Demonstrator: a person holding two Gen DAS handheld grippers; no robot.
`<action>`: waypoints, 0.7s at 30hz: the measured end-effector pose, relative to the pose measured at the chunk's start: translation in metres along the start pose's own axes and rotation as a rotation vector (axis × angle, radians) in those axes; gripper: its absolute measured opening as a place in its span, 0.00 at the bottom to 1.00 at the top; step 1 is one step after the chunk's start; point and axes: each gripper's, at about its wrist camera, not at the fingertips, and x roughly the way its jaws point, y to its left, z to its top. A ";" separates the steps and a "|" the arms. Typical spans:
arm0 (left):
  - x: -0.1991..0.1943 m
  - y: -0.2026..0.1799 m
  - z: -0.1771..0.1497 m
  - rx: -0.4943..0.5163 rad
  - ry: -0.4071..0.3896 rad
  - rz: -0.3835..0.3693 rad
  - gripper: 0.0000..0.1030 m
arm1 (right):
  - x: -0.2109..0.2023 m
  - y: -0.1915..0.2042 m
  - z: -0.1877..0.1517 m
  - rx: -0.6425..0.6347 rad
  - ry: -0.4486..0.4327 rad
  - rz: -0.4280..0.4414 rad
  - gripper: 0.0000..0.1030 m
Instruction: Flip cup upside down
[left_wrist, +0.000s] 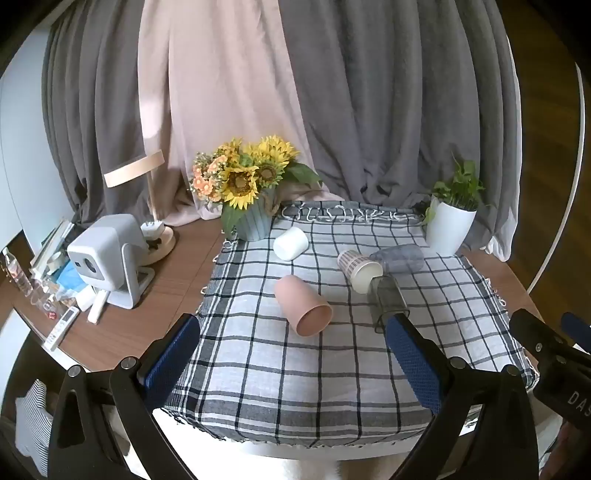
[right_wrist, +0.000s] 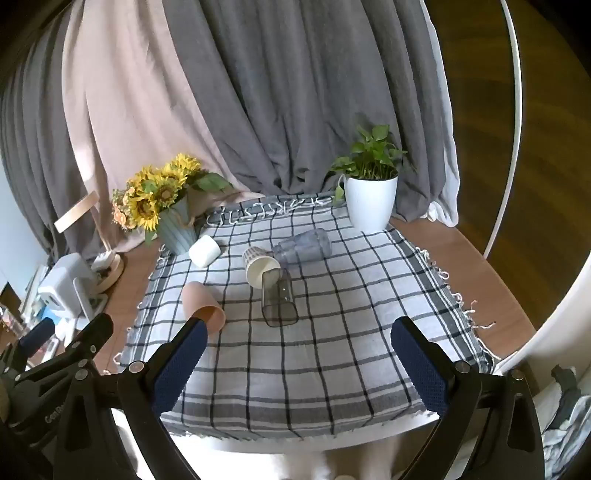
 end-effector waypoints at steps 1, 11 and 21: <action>0.000 0.000 0.000 0.001 0.001 0.000 1.00 | 0.000 0.000 0.000 0.008 -0.005 0.008 0.97; 0.000 0.000 0.000 -0.002 -0.001 -0.005 1.00 | -0.002 0.001 -0.003 0.001 -0.017 0.009 0.97; 0.002 -0.007 0.001 0.000 0.001 -0.011 1.00 | 0.000 0.000 -0.001 0.013 -0.003 0.010 0.97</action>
